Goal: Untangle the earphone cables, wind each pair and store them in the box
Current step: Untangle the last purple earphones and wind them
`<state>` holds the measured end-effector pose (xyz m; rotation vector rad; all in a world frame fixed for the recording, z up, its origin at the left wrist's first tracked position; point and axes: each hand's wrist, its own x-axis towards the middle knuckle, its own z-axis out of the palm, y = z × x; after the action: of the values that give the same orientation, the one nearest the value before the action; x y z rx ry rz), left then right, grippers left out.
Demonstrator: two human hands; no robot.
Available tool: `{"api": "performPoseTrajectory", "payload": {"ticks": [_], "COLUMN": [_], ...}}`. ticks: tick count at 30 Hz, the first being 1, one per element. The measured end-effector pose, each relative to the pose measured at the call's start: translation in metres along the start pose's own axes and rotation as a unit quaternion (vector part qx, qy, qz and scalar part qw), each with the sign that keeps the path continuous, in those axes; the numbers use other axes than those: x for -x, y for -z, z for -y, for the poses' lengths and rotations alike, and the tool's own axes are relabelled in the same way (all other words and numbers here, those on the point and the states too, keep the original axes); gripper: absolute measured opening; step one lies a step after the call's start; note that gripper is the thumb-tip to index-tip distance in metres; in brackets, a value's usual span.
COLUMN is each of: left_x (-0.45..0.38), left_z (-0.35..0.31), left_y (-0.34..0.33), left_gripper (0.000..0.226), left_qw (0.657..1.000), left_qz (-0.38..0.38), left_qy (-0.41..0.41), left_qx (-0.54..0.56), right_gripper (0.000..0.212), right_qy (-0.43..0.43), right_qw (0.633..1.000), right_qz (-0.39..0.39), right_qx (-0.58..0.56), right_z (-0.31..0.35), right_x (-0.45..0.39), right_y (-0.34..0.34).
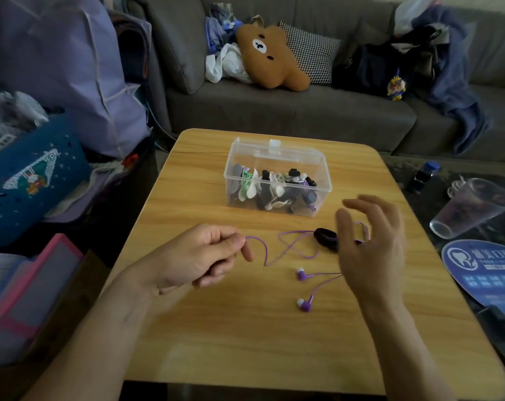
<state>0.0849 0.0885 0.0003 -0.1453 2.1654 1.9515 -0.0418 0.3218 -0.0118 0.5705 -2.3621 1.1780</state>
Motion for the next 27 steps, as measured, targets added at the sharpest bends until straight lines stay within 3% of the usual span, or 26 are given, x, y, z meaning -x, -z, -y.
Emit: {"api": "performPoseTrajectory", "payload": {"ticks": [1, 3, 5, 7, 10, 15, 18, 22, 27], "left_x": [-0.001, -0.003, -0.004, -0.003, -0.003, -0.003, 0.0, 0.001, -0.009], "left_z": [0.0, 0.001, 0.0, 0.001, 0.002, 0.002, 0.003, 0.003, 0.0], "left_y": [-0.005, -0.012, -0.016, -0.015, -0.011, -0.008, -0.005, -0.003, -0.012], "left_gripper": [0.033, 0.033, 0.032, 0.029, 0.029, 0.028, 0.034, 0.025, 0.016], "left_qw": [1.0, 0.999, 0.997, 0.996, 0.995, 0.993, 0.988, 0.995, 0.964], "left_qz": [0.01, 0.041, 0.069, 0.08, 0.064, 0.06, 0.059, 0.044, -0.055], "left_qy": [0.003, 0.012, 0.021, 0.026, 0.046, 0.098, 0.126, -0.002, -0.082], "left_qx": [0.0, 0.011, 0.025, 0.035, 0.054, -0.02, -0.065, 0.091, 0.247], "right_gripper": [0.018, 0.023, 0.025, 0.026, 0.015, 0.004, 0.011, 0.014, 0.017], "right_qy": [0.058, 0.099, 0.074, 0.027, -0.059, -0.027, -0.048, -0.073, -0.046], "right_qw": [0.997, 0.97, 0.928, 0.904, 0.892, 0.912, 0.932, 0.946, 0.935], "right_qz": [0.029, 0.168, 0.307, 0.358, 0.353, 0.34, 0.287, 0.247, 0.301], "right_qx": [-0.043, -0.147, -0.198, -0.233, -0.276, -0.229, -0.217, -0.195, -0.184], "right_z": [0.009, 0.028, 0.038, 0.04, 0.036, 0.032, 0.032, 0.025, 0.041], "right_x": [0.004, 0.016, 0.029, 0.038, 0.036, 0.037, 0.036, 0.029, 0.047], "right_y": [-0.002, -0.009, -0.019, -0.029, -0.033, -0.037, -0.039, -0.037, -0.045]}}
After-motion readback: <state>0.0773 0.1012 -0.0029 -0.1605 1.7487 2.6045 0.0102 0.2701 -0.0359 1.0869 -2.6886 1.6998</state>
